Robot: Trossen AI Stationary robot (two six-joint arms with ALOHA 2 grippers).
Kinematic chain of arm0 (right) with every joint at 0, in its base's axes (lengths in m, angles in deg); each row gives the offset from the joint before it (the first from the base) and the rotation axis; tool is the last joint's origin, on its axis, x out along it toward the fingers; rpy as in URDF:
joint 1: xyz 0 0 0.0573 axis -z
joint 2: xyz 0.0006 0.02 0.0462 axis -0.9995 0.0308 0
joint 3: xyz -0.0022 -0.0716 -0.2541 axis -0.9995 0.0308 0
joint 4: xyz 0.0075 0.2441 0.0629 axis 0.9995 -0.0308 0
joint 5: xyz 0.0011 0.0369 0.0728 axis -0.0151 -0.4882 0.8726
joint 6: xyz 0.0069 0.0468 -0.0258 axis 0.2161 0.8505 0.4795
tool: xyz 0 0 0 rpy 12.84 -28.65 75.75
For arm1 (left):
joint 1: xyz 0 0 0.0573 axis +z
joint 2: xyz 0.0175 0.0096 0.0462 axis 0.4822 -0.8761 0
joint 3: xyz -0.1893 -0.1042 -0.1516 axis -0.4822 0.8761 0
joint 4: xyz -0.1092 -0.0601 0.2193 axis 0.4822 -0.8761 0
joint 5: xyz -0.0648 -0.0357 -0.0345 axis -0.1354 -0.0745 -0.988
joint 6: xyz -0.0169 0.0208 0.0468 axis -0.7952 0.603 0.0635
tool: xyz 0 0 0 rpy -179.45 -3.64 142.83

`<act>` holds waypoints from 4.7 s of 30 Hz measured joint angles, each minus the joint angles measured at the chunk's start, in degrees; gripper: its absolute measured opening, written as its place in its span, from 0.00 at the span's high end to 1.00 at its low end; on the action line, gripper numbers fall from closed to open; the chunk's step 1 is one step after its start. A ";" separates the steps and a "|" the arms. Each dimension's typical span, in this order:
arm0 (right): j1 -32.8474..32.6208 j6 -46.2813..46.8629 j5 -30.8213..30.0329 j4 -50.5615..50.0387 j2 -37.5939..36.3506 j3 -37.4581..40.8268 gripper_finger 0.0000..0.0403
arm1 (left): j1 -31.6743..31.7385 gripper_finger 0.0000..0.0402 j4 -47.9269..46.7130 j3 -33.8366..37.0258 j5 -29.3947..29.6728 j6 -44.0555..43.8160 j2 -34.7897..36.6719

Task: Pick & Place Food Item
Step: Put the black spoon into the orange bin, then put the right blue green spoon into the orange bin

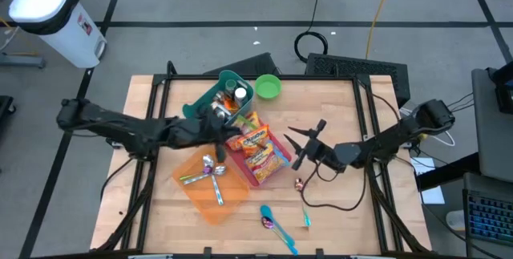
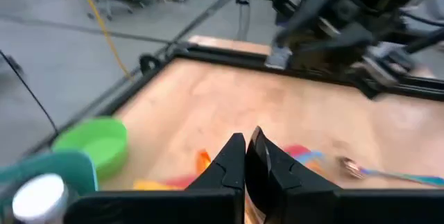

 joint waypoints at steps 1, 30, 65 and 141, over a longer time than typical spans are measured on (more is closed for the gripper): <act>-0.28 0.21 -0.13 -1.06 -0.72 0.00 0.70 | -1.31 0.98 -2.73 0.00 0.14 -1.72 1.72; 0.84 5.09 -0.10 -6.37 -2.34 0.00 0.69 | -27.70 0.96 -21.14 15.03 14.23 -60.46 6.77; 0.84 5.09 -0.09 -7.64 -2.34 0.00 0.71 | -12.27 0.43 -18.68 15.13 5.74 -38.89 3.43; -6.64 63.76 43.17 -15.02 11.87 15.94 0.96 | -5.24 0.43 -10.90 15.02 5.85 -30.70 3.43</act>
